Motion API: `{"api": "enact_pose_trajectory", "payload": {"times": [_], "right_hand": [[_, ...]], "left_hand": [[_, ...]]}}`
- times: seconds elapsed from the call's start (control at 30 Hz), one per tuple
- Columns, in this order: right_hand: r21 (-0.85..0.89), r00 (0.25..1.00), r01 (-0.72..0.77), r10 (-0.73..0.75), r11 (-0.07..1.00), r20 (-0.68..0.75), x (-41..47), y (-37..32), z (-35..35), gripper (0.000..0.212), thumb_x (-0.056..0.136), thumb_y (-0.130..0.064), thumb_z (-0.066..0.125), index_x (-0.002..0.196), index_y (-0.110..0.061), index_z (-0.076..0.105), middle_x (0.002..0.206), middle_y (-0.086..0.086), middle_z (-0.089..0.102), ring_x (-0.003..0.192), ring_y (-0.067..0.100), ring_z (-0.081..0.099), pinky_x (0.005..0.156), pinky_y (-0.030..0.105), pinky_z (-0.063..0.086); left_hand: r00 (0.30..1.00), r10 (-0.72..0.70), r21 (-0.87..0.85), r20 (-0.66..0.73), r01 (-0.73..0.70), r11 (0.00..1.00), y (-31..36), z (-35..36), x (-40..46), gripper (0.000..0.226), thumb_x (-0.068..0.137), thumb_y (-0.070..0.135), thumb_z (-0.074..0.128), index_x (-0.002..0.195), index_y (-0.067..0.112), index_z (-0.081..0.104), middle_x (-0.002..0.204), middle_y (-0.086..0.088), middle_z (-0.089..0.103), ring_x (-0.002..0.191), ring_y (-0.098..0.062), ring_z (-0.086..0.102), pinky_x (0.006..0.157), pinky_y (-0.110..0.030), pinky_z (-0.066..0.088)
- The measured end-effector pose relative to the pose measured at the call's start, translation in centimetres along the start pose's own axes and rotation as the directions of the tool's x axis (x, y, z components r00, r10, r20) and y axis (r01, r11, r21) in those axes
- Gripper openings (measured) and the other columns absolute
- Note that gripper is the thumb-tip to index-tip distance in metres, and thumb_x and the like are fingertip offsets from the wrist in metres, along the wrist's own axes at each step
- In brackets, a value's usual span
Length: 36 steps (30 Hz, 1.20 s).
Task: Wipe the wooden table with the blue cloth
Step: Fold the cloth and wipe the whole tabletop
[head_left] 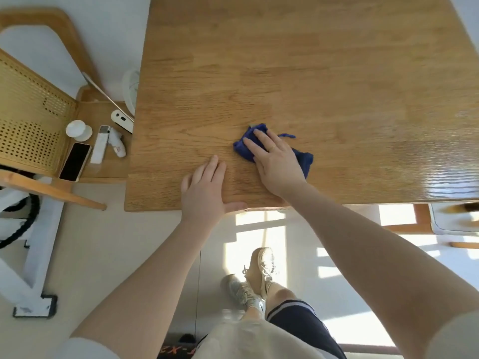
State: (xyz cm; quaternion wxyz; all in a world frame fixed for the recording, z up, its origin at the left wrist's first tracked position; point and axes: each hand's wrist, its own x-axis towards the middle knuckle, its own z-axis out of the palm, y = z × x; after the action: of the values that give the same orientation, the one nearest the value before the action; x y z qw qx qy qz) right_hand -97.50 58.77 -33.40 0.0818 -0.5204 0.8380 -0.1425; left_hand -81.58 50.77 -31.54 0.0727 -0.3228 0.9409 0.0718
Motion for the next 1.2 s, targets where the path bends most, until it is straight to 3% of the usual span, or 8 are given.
{"api": "enact_pose_trajectory", "payload": {"times": [0.13, 0.3, 0.47, 0.63, 0.73, 0.87, 1.07, 1.2], "right_hand": [[-0.071, 0.997, 0.049, -0.044, 0.996, 0.069, 1.8, -0.3, -0.1, 0.048, 0.098, -0.015, 0.037, 0.144, -0.021, 0.027, 0.154, 0.010, 0.020, 0.142, 0.031, 0.010, 0.113, 0.042, 0.014], [0.018, 0.976, 0.214, -0.215, 0.977, 0.039, -4.8, -2.1, 0.8, 0.052, 0.076, -0.001, 0.064, 0.126, -0.010, 0.054, 0.135, 0.019, 0.049, 0.127, 0.044, 0.040, 0.100, 0.052, 0.036], [0.112, 0.981, 0.173, -0.181, 0.979, 0.063, -5.4, -3.8, 1.5, 0.048, 0.073, -0.004, 0.052, 0.120, -0.010, 0.060, 0.128, 0.020, 0.055, 0.121, 0.046, 0.046, 0.096, 0.052, 0.039], [0.112, 0.981, 0.170, -0.178, 0.979, 0.072, 1.2, -3.4, 1.1, 0.045, 0.084, -0.010, 0.041, 0.128, -0.012, 0.054, 0.137, 0.020, 0.046, 0.130, 0.045, 0.036, 0.103, 0.053, 0.031], [0.076, 0.984, 0.167, -0.172, 0.983, 0.055, 3.7, -4.0, 1.5, 0.044, 0.094, -0.007, 0.040, 0.137, -0.016, 0.044, 0.148, 0.015, 0.034, 0.138, 0.037, 0.022, 0.111, 0.047, 0.018], [0.097, 0.980, 0.181, -0.188, 0.979, 0.069, 2.8, -4.4, 1.5, 0.048, 0.092, -0.004, 0.041, 0.139, -0.017, 0.040, 0.150, 0.012, 0.030, 0.141, 0.033, 0.016, 0.114, 0.043, 0.013], [0.152, 0.820, 0.520, -0.541, 0.841, 0.187, -2.4, -5.6, 2.7, 0.056, 0.072, 0.000, 0.065, 0.125, -0.012, 0.056, 0.135, 0.016, 0.050, 0.128, 0.040, 0.041, 0.102, 0.052, 0.034], [0.165, 0.782, 0.580, -0.602, 0.798, 0.164, 1.6, -4.6, 2.4, 0.046, 0.079, -0.013, 0.052, 0.125, -0.014, 0.057, 0.135, 0.015, 0.051, 0.127, 0.040, 0.042, 0.102, 0.052, 0.035]], "left_hand": [[1.000, -0.015, 0.000, -0.006, 0.015, 1.000, 0.0, -0.2, 0.1, 0.104, 0.065, 0.078, 0.052, 0.147, 0.023, 0.020, 0.157, 0.006, 0.011, 0.141, -0.015, 0.017, 0.110, -0.036, 0.017], [0.998, -0.025, -0.083, -0.059, 0.020, 0.996, -0.1, 0.3, -0.1, 0.106, 0.060, 0.075, 0.060, 0.144, 0.016, 0.032, 0.154, 0.003, 0.025, 0.138, -0.016, 0.030, 0.106, -0.037, 0.023], [0.995, -0.083, -0.217, -0.053, 0.070, 0.974, 0.0, 0.4, -0.3, 0.117, 0.057, 0.072, 0.066, 0.147, 0.013, 0.021, 0.151, 0.004, 0.032, 0.139, -0.011, 0.026, 0.106, -0.033, 0.018], [0.990, -0.135, -0.432, -0.028, 0.110, 0.895, -1.6, -1.0, 0.4, 0.103, 0.065, 0.056, 0.073, 0.145, 0.019, 0.021, 0.146, 0.004, 0.037, 0.134, -0.015, 0.034, 0.109, -0.039, 0.022], [0.969, -0.245, -0.309, -0.033, 0.223, 0.925, -4.0, -2.0, -0.7, 0.107, 0.069, 0.057, 0.070, 0.149, 0.018, 0.011, 0.154, 0.001, 0.021, 0.141, -0.017, 0.020, 0.113, -0.041, 0.015], [0.960, -0.261, -0.162, 0.099, 0.275, 0.948, -6.4, -1.6, -2.6, 0.104, 0.071, 0.065, 0.062, 0.150, 0.025, 0.008, 0.158, -0.002, 0.000, 0.145, -0.022, 0.001, 0.115, -0.041, 0.000], [0.952, -0.304, -0.137, 0.042, 0.306, 0.942, -6.9, -0.6, -2.9, 0.090, 0.071, 0.061, 0.064, 0.146, 0.026, 0.028, 0.157, -0.008, 0.015, 0.143, -0.029, 0.013, 0.115, -0.045, -0.001], [0.944, -0.321, -0.180, 0.074, 0.329, 0.927, -7.0, -0.9, -2.4, 0.092, 0.068, 0.061, 0.067, 0.145, 0.027, 0.029, 0.157, -0.004, 0.016, 0.143, -0.028, 0.012, 0.115, -0.042, 0.009]]}}
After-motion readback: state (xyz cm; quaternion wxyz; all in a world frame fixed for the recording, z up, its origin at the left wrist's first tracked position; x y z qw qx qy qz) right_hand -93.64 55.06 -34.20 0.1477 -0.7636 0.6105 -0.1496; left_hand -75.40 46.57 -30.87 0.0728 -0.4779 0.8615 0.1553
